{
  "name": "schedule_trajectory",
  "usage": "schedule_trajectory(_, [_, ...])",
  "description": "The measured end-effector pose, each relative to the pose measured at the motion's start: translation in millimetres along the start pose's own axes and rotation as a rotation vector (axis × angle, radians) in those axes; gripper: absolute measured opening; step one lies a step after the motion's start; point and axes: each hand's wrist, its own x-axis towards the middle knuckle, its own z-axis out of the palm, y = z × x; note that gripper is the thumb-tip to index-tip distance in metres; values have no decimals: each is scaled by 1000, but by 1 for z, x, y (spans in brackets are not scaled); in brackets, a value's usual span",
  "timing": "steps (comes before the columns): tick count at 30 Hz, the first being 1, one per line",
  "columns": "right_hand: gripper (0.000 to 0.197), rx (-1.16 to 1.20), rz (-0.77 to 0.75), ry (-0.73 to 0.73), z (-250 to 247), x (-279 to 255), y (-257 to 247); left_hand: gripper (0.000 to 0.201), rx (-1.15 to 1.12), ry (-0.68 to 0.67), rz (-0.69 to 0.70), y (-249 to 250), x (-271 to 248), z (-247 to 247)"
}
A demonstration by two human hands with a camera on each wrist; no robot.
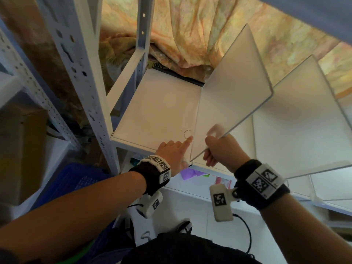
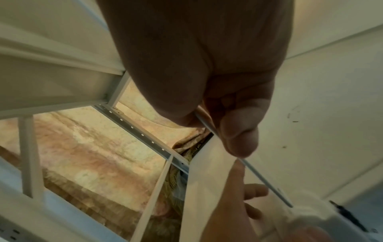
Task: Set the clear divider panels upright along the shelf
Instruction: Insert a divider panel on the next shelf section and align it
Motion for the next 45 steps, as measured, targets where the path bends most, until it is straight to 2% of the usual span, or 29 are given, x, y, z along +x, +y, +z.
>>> schedule_trajectory(6, [38,44,-30,18,8,4,7,83,35,-10,10,1,1,5])
schedule_trajectory(13, [34,-23,-43,29,16,11,6,76,34,-10,1,0,3,5])
schedule_trajectory(34, [30,-74,-68,30,19,19,8,71,-15,4,-30,6,5,4])
schedule_trajectory(39, [22,-168,-132,29,30,26,3,49,35,67,-21,10,1,-1])
schedule_trajectory(42, [15,-234,-157,-7,34,32,4,44,80,107,-22,14,-2,0])
schedule_trajectory(45, [26,-275,-174,-27,33,33,7,48,93,117,-40,18,-3,2])
